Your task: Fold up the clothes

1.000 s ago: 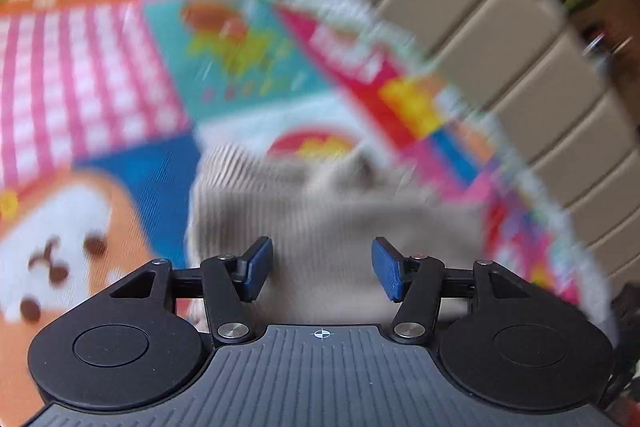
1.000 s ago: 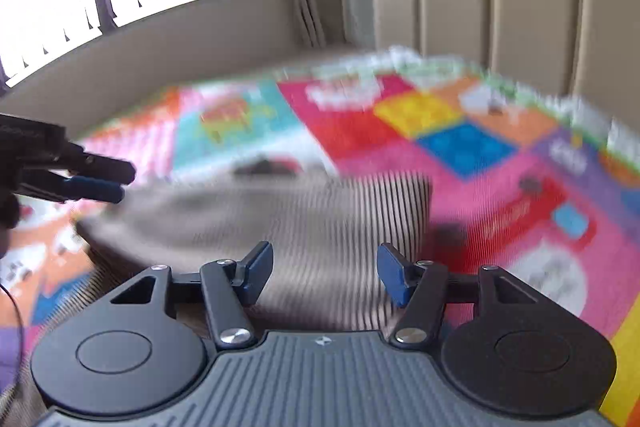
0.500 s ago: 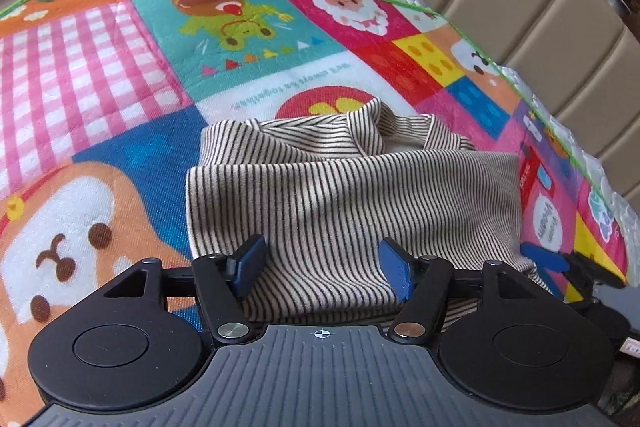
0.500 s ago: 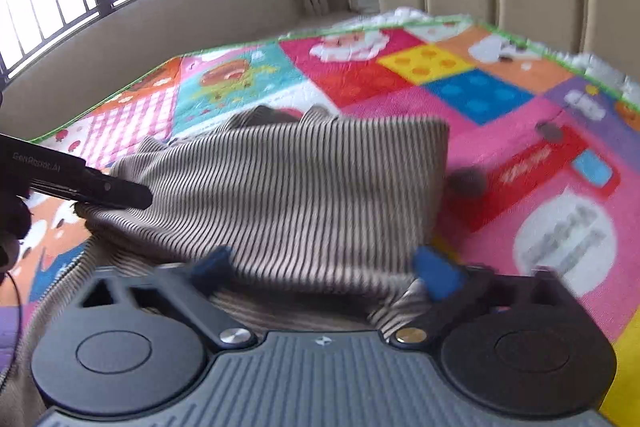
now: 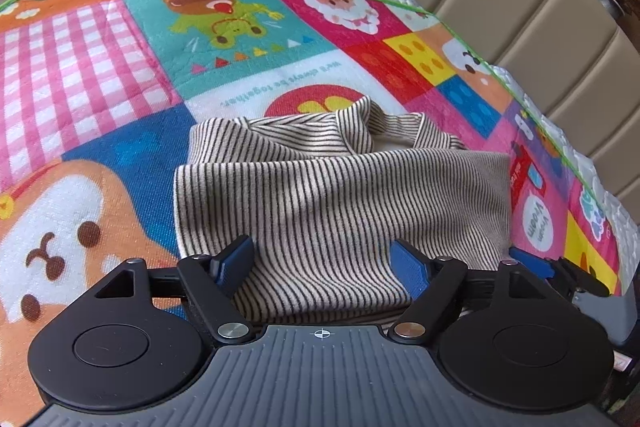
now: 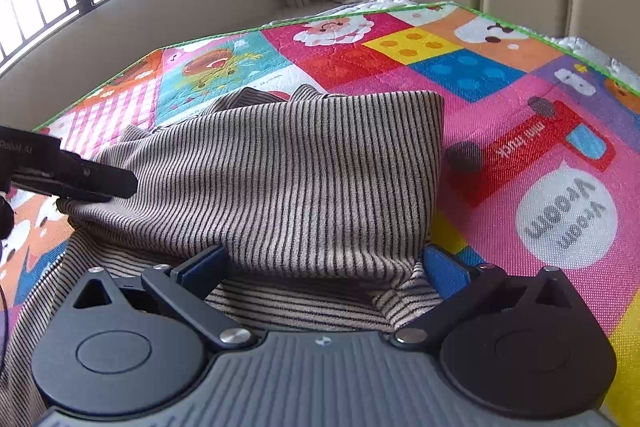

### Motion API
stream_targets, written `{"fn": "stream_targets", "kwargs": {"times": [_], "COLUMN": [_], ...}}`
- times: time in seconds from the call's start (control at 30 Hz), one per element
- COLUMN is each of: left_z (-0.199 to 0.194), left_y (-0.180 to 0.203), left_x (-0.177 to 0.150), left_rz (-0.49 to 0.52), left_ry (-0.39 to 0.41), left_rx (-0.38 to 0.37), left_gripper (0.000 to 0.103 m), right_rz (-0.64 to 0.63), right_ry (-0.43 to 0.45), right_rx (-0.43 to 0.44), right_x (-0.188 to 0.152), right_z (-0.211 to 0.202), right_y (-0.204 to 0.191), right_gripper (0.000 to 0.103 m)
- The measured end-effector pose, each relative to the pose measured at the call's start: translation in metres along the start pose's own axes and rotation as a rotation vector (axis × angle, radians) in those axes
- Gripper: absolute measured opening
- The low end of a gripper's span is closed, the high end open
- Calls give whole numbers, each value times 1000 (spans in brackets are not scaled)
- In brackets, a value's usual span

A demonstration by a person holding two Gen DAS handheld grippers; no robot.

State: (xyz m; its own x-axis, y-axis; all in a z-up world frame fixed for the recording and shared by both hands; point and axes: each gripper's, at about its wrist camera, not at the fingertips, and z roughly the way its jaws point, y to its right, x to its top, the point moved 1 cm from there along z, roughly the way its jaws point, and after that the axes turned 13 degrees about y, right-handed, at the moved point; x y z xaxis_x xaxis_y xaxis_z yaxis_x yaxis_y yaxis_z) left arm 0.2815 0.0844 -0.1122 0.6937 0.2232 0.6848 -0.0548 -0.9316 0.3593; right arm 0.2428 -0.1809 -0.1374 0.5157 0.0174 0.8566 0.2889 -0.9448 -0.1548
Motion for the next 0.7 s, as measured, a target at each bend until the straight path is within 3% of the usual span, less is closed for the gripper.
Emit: {"fn": "stream_targets", "kwargs": {"times": [0.07, 0.13, 0.2, 0.27, 0.33, 0.43, 0.53, 0.6, 0.7], "left_z": [-20, -42, -55, -56, -40, -12, 14, 25, 42], "left_y": [-4, -11, -16, -24, -43, -70, -83, -79, -67], "left_x": [10, 24, 36, 41, 37, 28, 25, 26, 29], "left_rz": [-65, -119, -35, 112, 110, 27, -69, -59, 1], "left_ry": [16, 29, 28, 8, -52, -91, -51, -20, 20], "left_rx": [-39, -149, -225, -229, -214, -195, -201, -222, -244], "left_gripper": [79, 81, 88, 95, 95, 87, 80, 80, 78], "right_rz": [-8, -16, -25, -34, -43, -46, 53, 122, 71], "right_ry": [33, 67, 101, 135, 168, 128, 55, -35, -53], "right_rx": [-2, -12, -24, -36, -47, -42, 4, 90, 140], "right_x": [5, 18, 31, 44, 57, 63, 64, 60, 59], "right_z": [-8, -13, -18, -23, -27, 3, 42, 66, 80], "right_y": [0, 8, 18, 28, 39, 52, 66, 71, 61], "right_gripper": [103, 103, 103, 103, 102, 88, 87, 87, 85]}}
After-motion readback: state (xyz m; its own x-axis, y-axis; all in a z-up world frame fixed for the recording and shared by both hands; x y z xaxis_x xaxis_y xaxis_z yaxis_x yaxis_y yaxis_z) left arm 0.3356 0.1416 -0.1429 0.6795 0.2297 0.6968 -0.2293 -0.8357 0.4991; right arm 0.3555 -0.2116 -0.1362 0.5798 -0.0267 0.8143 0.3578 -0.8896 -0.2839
